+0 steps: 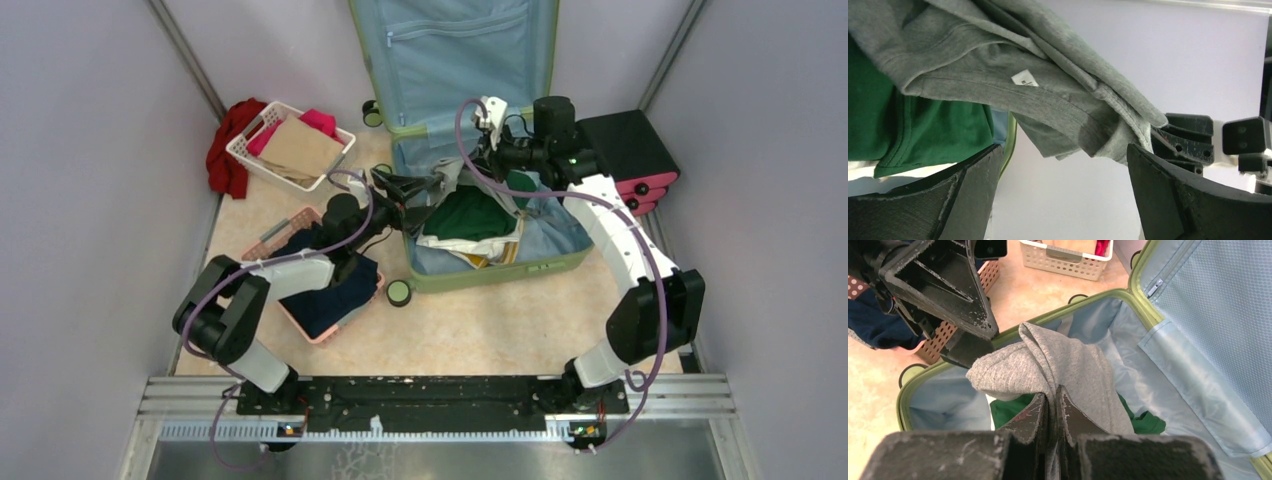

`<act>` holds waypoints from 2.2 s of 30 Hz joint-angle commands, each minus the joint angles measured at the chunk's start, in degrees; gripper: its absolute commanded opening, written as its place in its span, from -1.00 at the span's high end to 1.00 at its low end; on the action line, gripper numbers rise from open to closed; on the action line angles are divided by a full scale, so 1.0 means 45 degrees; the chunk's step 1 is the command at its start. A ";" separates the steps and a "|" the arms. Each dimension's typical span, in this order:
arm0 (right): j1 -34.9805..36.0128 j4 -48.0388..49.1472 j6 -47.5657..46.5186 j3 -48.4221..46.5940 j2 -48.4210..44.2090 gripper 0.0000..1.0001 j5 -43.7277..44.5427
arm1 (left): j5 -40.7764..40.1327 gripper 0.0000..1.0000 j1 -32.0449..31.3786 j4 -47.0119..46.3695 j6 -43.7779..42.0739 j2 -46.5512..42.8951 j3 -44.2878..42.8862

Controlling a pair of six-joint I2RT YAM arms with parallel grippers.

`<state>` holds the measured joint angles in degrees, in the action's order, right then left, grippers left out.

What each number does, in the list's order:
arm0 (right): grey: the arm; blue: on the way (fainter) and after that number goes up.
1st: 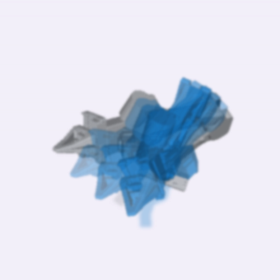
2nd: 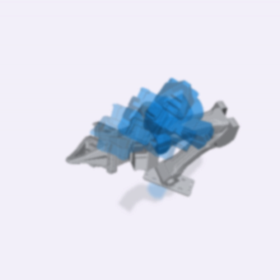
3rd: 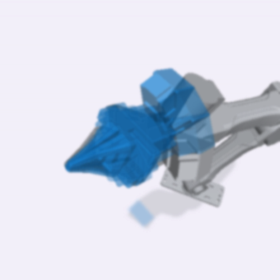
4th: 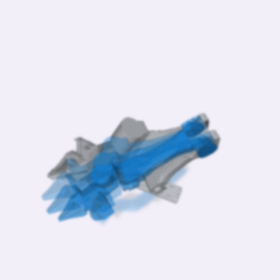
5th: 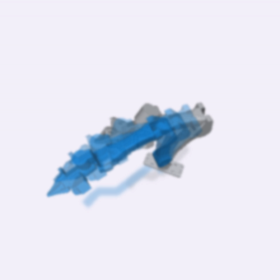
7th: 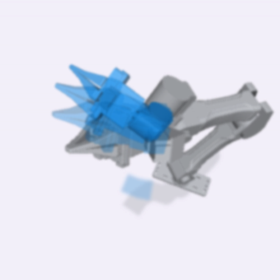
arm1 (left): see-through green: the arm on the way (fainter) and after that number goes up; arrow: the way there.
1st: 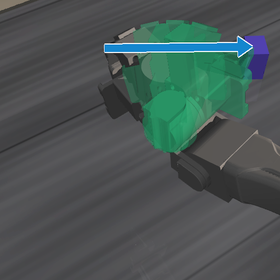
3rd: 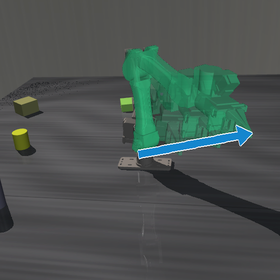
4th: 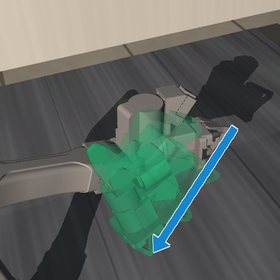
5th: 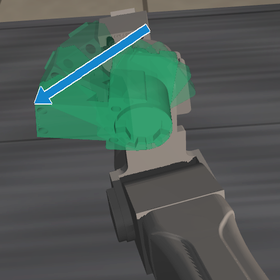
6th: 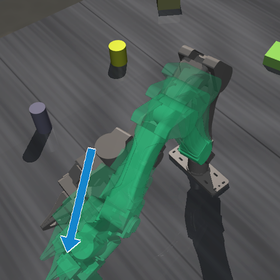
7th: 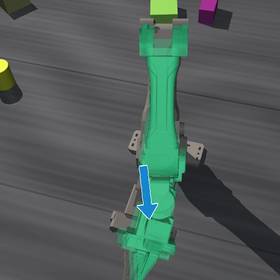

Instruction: Open, take out, and arrange the luggage

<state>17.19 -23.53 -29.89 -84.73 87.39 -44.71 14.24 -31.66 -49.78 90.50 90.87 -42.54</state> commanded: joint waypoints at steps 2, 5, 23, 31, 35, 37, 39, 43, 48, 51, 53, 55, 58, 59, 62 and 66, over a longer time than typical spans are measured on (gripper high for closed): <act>-0.0151 0.1150 0.0394 0.0014 -0.0720 1.00 -0.0716 | -0.2787 -0.98 -0.0618 0.1720 0.2496 -0.0118 -0.0232; -0.0148 0.1240 0.0480 0.0124 -0.0731 1.00 -0.0775 | -0.3454 -0.98 -0.0867 0.3576 0.3816 -0.0104 -0.0823; -0.0149 0.1495 0.0861 0.0293 -0.0806 1.00 -0.1153 | -0.3431 -0.98 -0.0921 0.4687 0.6634 0.2011 -0.2735; -0.0148 0.1410 0.0806 0.0527 -0.1053 1.00 -0.1282 | -0.3609 -0.98 -0.0760 0.4550 0.6474 0.2996 -0.3124; -0.0163 0.1390 0.0764 0.0598 -0.1184 1.00 -0.1300 | -0.3585 -0.98 -0.0644 0.4554 0.6306 0.3209 -0.3121; -0.0164 0.1362 0.0735 0.0634 -0.1212 1.00 -0.1276 | -0.3678 -0.98 -0.0594 0.4510 0.6116 0.3143 -0.3021; -0.0170 0.1343 0.0727 0.0647 -0.1237 1.00 -0.1336 | -0.3729 -0.98 -0.0526 0.4594 0.5813 0.3046 -0.3003; -0.0168 0.1343 0.0716 0.0661 -0.1251 1.00 -0.1450 | -0.3561 -0.51 -0.0393 0.4110 0.5355 0.3192 -0.2900; -0.0168 0.0974 0.0414 0.0539 -0.1312 1.00 -0.1677 | -0.2689 0.19 -0.0237 0.1765 0.4563 0.3830 -0.2817; -0.0168 0.0667 0.0220 0.0508 -0.1352 1.00 -0.1842 | -0.2199 0.60 -0.0156 0.1008 0.3909 0.4092 -0.3021; -0.0178 0.0408 0.0035 0.0442 -0.1387 1.00 -0.1924 | -0.2031 0.99 -0.0095 0.0250 0.3557 0.4182 -0.3026; -0.0168 0.0067 -0.0213 0.0356 -0.1403 1.00 -0.1968 | -0.1760 1.00 0.0006 -0.0176 0.3133 0.4127 -0.3041; -0.0168 -0.0612 -0.0851 0.0121 -0.1397 1.00 -0.2046 | -0.1312 1.00 0.0195 -0.0326 0.2156 0.3769 -0.3137; -0.0168 -0.0894 -0.1104 0.0013 -0.1384 1.00 -0.2065 | -0.1248 1.00 0.0262 -0.0322 0.1791 0.3569 -0.3133; -0.0168 -0.1765 -0.1802 -0.0446 -0.1312 1.00 -0.2176 | -0.1057 1.00 0.0485 -0.0325 0.0612 0.2900 -0.3057; -0.0134 -0.2681 -0.2458 -0.1153 -0.1103 1.00 -0.2571 | -0.0532 1.00 0.0852 -0.0277 -0.0436 0.2015 -0.3024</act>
<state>16.69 -32.42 -36.25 -83.90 84.51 -51.48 8.80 -29.50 -47.53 96.31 105.58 -56.10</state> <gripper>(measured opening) 0.035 0.014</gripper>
